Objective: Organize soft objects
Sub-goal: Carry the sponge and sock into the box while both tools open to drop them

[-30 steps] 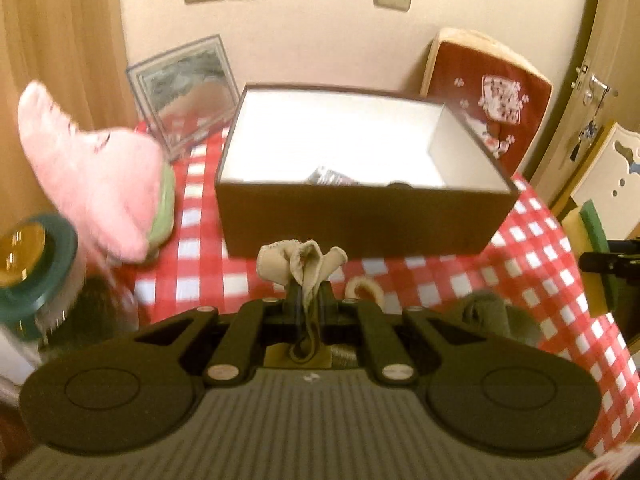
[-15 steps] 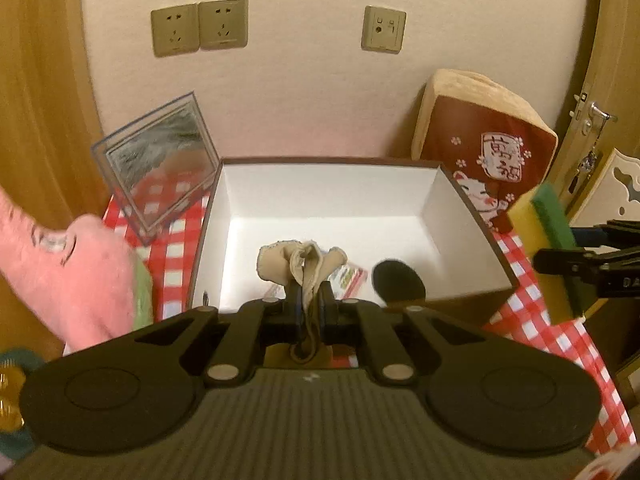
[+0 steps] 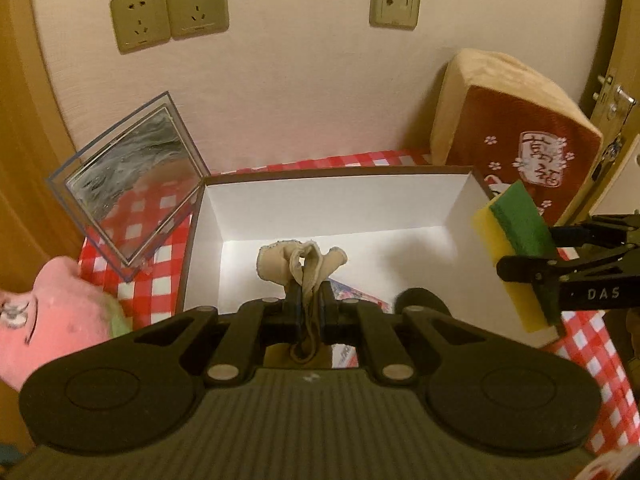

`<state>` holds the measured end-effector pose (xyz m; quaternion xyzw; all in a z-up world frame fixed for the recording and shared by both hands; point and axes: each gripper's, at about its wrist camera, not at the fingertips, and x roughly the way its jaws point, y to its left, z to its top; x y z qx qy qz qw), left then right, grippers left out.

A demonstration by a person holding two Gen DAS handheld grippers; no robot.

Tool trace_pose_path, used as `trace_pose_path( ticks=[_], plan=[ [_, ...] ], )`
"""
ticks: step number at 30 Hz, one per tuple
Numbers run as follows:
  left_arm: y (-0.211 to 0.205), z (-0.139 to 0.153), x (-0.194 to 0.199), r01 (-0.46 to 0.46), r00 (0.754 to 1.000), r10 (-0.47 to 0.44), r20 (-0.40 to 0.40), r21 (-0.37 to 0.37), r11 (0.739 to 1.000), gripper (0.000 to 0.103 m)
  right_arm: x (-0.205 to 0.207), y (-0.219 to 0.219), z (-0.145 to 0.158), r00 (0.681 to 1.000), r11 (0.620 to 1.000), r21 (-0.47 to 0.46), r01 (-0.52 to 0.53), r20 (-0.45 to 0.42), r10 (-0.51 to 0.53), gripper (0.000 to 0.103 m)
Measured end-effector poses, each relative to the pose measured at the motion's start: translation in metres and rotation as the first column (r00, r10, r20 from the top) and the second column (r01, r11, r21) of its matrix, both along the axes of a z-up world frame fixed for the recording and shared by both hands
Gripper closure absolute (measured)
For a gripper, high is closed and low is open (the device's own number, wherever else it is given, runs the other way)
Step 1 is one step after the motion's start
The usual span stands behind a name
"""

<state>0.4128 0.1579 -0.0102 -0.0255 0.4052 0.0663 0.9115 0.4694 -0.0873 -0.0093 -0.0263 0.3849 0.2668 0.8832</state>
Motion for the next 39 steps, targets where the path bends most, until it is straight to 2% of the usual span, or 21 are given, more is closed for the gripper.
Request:
trace_pose_path(
  ticks=[6, 15, 21, 22, 23, 39],
  plan=[
    [0.006, -0.014, 0.031, 0.023, 0.999, -0.022, -0.033, 0.032, 0.999, 0.095, 0.028, 0.006, -0.018, 1.0, 0.999, -0.043, 0.009, -0.025, -0.01, 0.032],
    [0.012, -0.036, 0.066, 0.043, 0.995, -0.036, -0.09, 0.07, 0.997, 0.093, 0.057, 0.014, -0.031, 0.999, 0.997, -0.081, 0.002, -0.033, -0.004, 0.032],
    [0.016, -0.044, 0.08, 0.039, 0.995, -0.029, -0.093, 0.104, 0.994, 0.081, 0.07, 0.017, -0.035, 0.999, 0.996, -0.093, 0.01, -0.036, -0.014, 0.032],
    [0.016, -0.045, 0.081, 0.033, 0.996, -0.023, -0.091, 0.112, 0.993, 0.069, 0.071, 0.018, -0.035, 0.999, 0.995, -0.095, 0.011, -0.036, -0.014, 0.032],
    [0.017, -0.045, 0.084, 0.029, 0.996, -0.019, -0.087, 0.115, 0.993, 0.062, 0.073, 0.018, -0.036, 0.999, 0.995, -0.095, 0.012, -0.037, -0.015, 0.032],
    [0.023, -0.037, 0.08, 0.008, 0.997, 0.001, -0.082, 0.116, 0.993, 0.059, 0.077, 0.018, -0.03, 1.0, 0.996, -0.083, 0.028, 0.0, -0.028, 0.031]
  ],
)
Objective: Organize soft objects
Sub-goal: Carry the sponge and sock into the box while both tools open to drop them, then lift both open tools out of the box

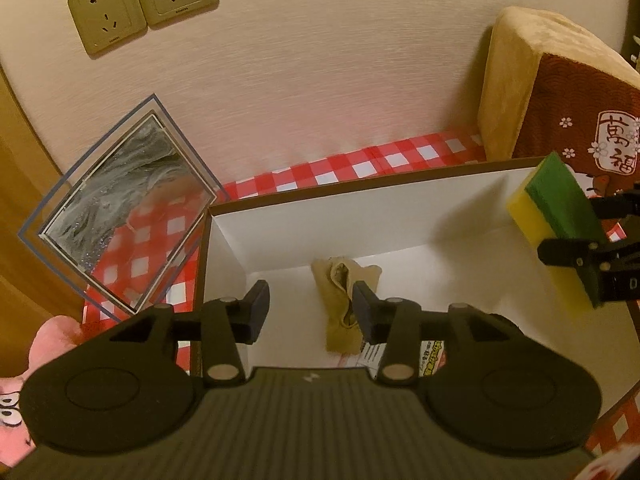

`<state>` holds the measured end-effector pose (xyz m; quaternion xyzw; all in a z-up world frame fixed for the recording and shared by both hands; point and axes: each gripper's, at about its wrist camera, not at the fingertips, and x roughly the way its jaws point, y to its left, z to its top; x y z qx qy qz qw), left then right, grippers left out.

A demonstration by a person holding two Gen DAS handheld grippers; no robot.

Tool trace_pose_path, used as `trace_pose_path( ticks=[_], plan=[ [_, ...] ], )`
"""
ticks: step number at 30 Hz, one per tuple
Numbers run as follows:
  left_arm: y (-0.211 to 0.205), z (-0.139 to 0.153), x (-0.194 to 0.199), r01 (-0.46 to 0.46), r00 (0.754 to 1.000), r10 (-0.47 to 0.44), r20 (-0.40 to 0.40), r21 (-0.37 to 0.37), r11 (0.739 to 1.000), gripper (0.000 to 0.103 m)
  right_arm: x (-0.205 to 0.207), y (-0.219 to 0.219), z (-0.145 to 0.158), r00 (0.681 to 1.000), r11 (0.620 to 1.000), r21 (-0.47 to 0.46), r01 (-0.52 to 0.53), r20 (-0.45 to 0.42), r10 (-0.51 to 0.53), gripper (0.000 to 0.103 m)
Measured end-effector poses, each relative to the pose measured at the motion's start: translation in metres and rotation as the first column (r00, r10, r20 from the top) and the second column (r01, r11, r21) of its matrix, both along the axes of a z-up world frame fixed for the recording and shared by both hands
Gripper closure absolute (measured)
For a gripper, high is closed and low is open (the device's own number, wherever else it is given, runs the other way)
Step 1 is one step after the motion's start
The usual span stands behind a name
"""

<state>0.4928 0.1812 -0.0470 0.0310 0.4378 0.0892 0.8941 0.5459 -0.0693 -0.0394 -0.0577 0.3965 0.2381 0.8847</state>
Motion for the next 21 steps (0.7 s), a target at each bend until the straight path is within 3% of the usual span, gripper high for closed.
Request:
trace_pose_path(
  ticks=[6, 21],
  plan=[
    [0.0, 0.005, -0.006, -0.001, 1.0, 0.001, 0.009, -0.004, 1.0, 0.058, -0.003, -0.003, 0.012, 0.997, 0.998, 0.052, 0.028, 0.068, -0.031, 0.01],
    [0.0, 0.029, -0.038, -0.017, 0.999, 0.019, 0.042, -0.042, 0.999, 0.046, -0.028, -0.029, 0.028, 0.996, 0.996, 0.08, 0.034, 0.081, -0.041, 0.009]
  ],
)
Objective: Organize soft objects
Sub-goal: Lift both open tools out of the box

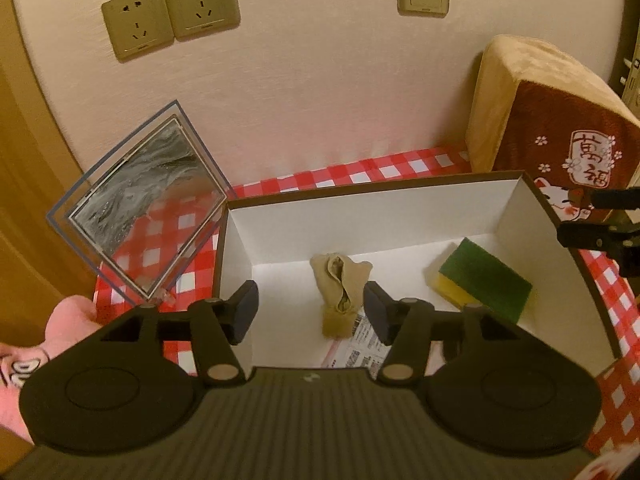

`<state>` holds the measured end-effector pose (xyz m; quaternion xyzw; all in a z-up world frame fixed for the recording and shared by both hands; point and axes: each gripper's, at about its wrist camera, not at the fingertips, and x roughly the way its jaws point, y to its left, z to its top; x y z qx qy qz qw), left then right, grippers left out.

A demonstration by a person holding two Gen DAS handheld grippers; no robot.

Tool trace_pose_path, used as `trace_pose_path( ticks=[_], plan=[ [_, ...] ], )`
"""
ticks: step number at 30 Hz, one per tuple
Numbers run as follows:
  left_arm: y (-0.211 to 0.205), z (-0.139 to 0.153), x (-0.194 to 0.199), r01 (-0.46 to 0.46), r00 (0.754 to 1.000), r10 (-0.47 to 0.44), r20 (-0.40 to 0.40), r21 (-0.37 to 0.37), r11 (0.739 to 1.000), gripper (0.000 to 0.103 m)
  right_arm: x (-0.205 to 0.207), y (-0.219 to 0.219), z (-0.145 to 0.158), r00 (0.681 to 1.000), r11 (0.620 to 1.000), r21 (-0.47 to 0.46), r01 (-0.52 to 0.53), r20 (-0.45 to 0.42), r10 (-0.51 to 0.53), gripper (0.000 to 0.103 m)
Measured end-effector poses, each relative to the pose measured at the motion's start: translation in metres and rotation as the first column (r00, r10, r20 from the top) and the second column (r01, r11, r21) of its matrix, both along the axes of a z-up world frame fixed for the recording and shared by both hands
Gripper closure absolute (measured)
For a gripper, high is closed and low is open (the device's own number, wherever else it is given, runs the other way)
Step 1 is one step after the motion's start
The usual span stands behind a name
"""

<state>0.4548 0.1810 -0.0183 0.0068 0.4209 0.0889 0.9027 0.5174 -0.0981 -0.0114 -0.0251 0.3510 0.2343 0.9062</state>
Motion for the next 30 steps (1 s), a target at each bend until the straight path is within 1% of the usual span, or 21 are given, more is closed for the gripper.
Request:
trace_pose_path(
  ticks=[3, 7, 11, 15, 17, 22, 30],
  plan=[
    [-0.005, 0.007, -0.011, -0.005, 1.0, 0.005, 0.006, 0.008, 1.0, 0.046, -0.012, -0.006, 0.005, 1.0, 1.0, 0.005, 0.003, 0.008, -0.003, 0.009],
    [-0.014, 0.019, -0.034, -0.007, 1.0, 0.007, 0.024, 0.023, 1.0, 0.045, -0.032, -0.019, 0.013, 1.0, 0.999, 0.039, 0.009, 0.007, -0.009, 0.009],
    [-0.022, 0.029, -0.063, -0.002, 0.999, 0.001, 0.044, 0.021, 1.0, 0.042, -0.055, -0.031, 0.021, 1.0, 0.998, 0.069, 0.01, 0.009, -0.011, 0.009],
    [-0.027, 0.035, -0.095, -0.015, 0.998, 0.015, 0.054, -0.002, 1.0, 0.042, -0.083, -0.045, 0.027, 1.0, 0.994, 0.104, 0.014, 0.003, -0.015, 0.009],
    [-0.027, 0.037, -0.112, -0.02, 0.998, 0.021, 0.054, -0.023, 1.0, 0.042, -0.095, -0.051, 0.028, 1.0, 0.993, 0.115, 0.017, -0.003, -0.017, 0.009],
    [-0.024, 0.039, -0.151, -0.058, 0.996, 0.061, 0.063, -0.045, 0.997, 0.042, -0.129, -0.067, 0.028, 1.0, 0.991, 0.134, 0.028, -0.013, -0.027, 0.009],
    [-0.02, 0.031, -0.21, -0.13, 0.99, 0.133, 0.045, -0.074, 0.989, 0.042, -0.181, -0.077, 0.013, 0.997, 0.991, 0.133, 0.032, -0.067, -0.023, 0.009]
  ],
)
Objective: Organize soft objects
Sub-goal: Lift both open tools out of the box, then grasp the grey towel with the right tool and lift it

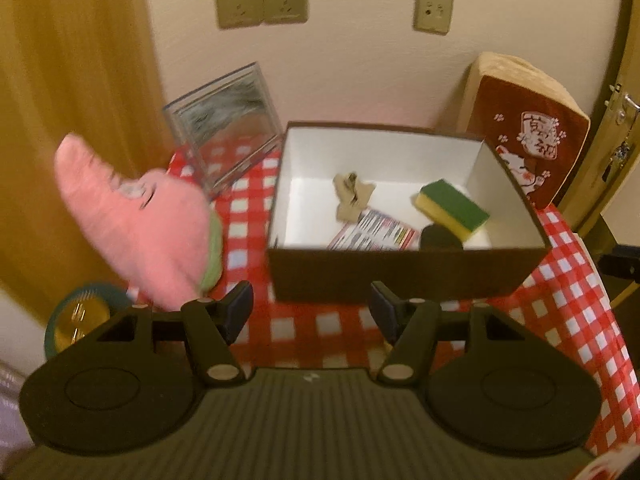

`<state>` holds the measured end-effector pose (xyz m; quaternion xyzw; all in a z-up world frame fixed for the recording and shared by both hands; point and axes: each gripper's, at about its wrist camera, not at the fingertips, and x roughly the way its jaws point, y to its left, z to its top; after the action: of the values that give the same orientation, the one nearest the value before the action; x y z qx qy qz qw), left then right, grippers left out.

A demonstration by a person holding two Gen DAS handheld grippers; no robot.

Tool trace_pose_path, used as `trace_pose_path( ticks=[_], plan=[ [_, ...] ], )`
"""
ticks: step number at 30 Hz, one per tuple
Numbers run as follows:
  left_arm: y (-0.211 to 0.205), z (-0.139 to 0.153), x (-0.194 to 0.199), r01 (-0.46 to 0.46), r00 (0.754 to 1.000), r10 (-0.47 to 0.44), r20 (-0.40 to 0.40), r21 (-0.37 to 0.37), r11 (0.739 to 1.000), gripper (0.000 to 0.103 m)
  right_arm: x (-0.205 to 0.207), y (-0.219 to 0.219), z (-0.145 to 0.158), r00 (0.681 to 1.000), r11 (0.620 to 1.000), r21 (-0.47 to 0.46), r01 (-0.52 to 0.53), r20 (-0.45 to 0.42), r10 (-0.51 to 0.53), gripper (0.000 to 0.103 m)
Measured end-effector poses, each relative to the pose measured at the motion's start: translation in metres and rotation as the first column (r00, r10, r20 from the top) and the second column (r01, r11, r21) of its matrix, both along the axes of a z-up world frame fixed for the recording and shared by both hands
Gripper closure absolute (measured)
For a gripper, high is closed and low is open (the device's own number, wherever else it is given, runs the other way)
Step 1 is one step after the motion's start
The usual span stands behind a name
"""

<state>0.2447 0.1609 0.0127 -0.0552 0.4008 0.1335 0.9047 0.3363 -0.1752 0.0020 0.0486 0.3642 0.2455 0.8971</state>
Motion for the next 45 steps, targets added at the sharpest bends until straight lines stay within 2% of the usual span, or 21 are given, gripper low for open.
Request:
trace_pose_path(
  ticks=[8, 16, 23, 31, 40, 41, 42, 44, 45],
  plan=[
    [-0.006, -0.022, -0.041, -0.054, 0.998, 0.053, -0.032, -0.052, 0.997, 0.042, -0.038, 0.009, -0.025, 0.996, 1.0, 0.002, -0.018, -0.083, 0.019, 0.009],
    [-0.015, -0.05, -0.067, -0.102, 0.992, 0.093, -0.086, -0.095, 0.99, 0.042, -0.054, 0.025, -0.052, 0.987, 0.999, -0.005, -0.034, -0.155, 0.033, 0.009],
    [-0.018, -0.071, -0.074, -0.114, 0.986, 0.097, -0.137, -0.127, 0.985, 0.042, -0.057, 0.036, -0.072, 0.975, 0.999, -0.011, -0.044, -0.217, 0.041, 0.007],
    [-0.014, -0.082, -0.074, -0.132, 0.982, 0.112, -0.154, -0.124, 0.984, 0.042, -0.051, 0.06, -0.099, 0.961, 0.998, -0.013, -0.056, -0.271, 0.05, 0.002],
    [-0.013, -0.094, -0.069, -0.136, 0.979, 0.115, -0.17, -0.116, 0.984, 0.042, -0.039, 0.079, -0.128, 0.963, 0.998, -0.067, -0.018, -0.269, 0.0, 0.002],
    [-0.014, -0.095, -0.068, -0.136, 0.978, 0.115, -0.173, -0.116, 0.984, 0.042, -0.038, 0.077, -0.13, 0.961, 0.998, -0.057, -0.018, -0.275, 0.002, 0.007],
    [-0.013, -0.097, -0.067, -0.135, 0.978, 0.113, -0.176, -0.119, 0.984, 0.042, -0.038, 0.077, -0.132, 0.961, 0.999, -0.05, -0.022, -0.275, 0.007, 0.026],
    [-0.013, -0.099, -0.065, -0.135, 0.977, 0.112, -0.179, -0.119, 0.984, 0.042, -0.036, 0.075, -0.132, 0.96, 0.997, -0.062, -0.042, -0.28, 0.023, 0.052],
    [-0.013, -0.101, -0.063, -0.133, 0.977, 0.11, -0.182, -0.121, 0.984, 0.042, -0.036, 0.074, -0.132, 0.96, 0.996, -0.073, -0.048, -0.28, 0.026, 0.06]
  ],
)
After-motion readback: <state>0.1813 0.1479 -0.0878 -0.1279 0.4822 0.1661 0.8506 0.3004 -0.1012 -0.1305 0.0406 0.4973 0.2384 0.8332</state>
